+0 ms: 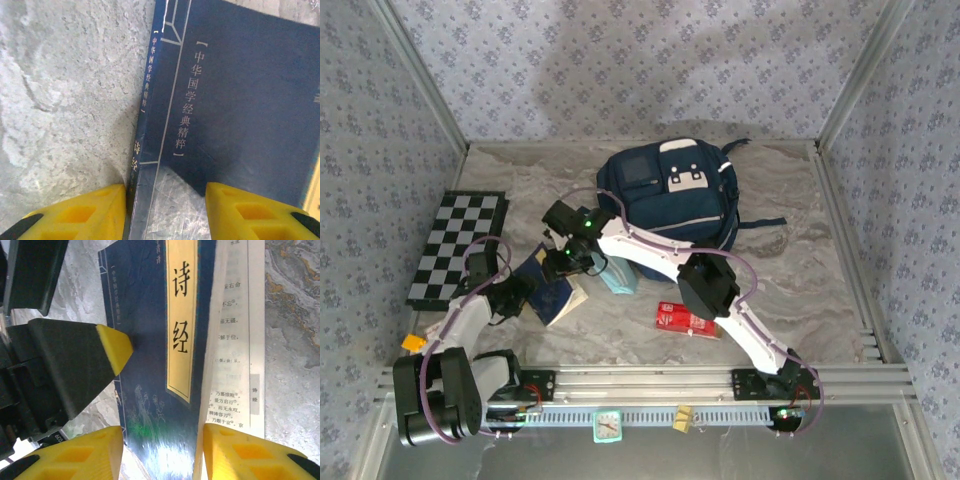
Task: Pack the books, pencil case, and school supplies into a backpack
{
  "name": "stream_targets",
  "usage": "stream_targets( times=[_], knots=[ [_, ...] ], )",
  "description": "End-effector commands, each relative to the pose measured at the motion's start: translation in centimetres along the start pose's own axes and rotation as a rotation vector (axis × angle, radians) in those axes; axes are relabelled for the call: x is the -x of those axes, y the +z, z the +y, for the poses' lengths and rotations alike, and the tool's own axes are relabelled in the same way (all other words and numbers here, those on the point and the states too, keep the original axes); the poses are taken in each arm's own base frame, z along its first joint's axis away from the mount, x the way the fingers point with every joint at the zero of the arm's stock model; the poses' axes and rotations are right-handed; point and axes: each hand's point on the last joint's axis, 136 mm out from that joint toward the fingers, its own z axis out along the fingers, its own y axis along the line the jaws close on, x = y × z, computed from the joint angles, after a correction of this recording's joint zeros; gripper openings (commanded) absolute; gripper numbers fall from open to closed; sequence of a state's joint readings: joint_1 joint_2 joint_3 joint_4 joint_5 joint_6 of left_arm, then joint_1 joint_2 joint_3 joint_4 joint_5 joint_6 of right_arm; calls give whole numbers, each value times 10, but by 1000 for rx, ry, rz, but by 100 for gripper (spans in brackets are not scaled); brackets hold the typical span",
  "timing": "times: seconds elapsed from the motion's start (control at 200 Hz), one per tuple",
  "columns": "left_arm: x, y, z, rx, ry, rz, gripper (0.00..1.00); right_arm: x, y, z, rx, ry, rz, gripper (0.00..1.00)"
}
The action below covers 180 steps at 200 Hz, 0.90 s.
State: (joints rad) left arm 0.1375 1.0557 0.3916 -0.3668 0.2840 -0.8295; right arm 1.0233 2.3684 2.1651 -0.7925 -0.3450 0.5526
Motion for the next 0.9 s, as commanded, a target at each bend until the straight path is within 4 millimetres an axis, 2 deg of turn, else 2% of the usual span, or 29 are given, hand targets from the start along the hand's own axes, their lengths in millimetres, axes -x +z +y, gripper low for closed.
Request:
stream_targets(
  times=[0.0,0.32,0.55,0.75,0.895],
  knots=[
    [5,-3,-11,-29,26,-5,45,-8,-6,6,34,-5,20,46],
    [4,-5,-16,-49,19,-7,45,-14,10,-3,33,20,53,41],
    [0,-6,-21,-62,26,-1,44,-10,11,-5,27,18,49,26],
    [5,-12,-28,-64,37,-13,46,-5,-5,4,46,-2,22,8],
    [13,-30,-36,-67,48,-54,60,4,-31,22,94,-22,-31,0]
  ],
)
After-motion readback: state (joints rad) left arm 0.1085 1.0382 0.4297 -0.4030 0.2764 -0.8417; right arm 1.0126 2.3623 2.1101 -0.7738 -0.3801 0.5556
